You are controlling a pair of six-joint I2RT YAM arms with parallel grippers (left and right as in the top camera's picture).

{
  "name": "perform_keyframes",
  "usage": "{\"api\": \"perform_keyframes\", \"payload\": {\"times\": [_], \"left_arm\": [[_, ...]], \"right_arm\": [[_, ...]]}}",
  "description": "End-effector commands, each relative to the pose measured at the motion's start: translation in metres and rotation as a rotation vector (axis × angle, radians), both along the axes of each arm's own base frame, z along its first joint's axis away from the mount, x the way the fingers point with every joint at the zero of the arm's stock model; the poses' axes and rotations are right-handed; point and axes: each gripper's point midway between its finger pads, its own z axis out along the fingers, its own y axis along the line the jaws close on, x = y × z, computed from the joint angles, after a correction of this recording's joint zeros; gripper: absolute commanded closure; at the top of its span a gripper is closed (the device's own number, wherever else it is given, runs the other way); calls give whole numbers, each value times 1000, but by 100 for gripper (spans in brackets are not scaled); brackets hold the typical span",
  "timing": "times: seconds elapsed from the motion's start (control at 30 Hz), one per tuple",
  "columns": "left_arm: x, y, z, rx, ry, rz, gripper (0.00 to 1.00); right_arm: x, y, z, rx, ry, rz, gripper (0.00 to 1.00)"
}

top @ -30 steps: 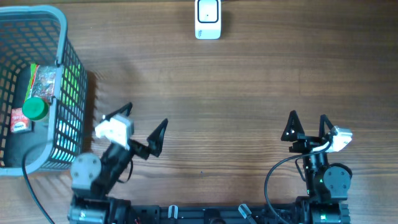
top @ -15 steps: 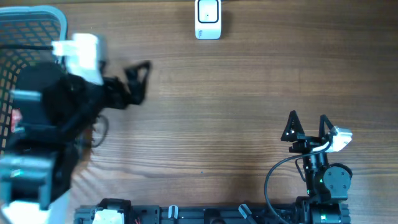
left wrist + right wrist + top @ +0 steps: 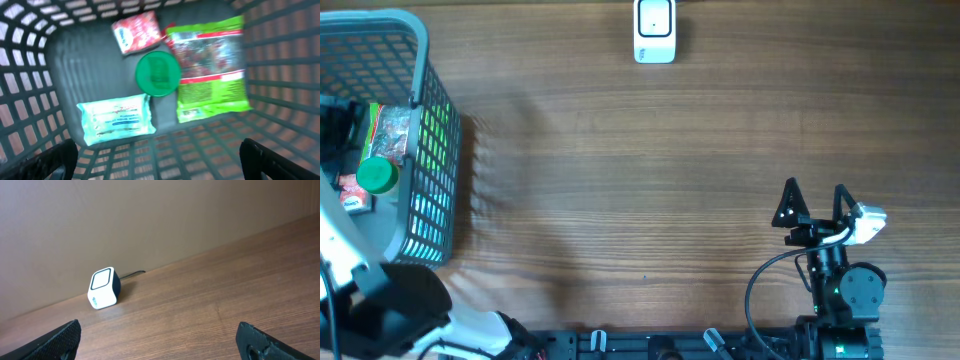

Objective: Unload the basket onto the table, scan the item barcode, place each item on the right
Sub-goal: 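Reach the left gripper into the basket and grasp the green-lidded jar, then lift the jar, hold it under the scanner, set it on the table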

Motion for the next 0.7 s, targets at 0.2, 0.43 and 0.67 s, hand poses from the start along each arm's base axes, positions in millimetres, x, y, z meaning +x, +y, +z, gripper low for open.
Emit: {"api": "perform_keyframes", "payload": {"times": [0.2, 0.43, 0.67], "left_arm": [[12, 19, -89, -121, 188, 52, 0], [19, 24, -150, -131, 202, 52, 0], [24, 29, -179, -106, 165, 54, 0]], "right_arm": [[0, 2, 2, -14, -9, 9, 0], [0, 2, 2, -15, -8, 9, 0], [0, 2, 2, -15, -8, 9, 0]]}}
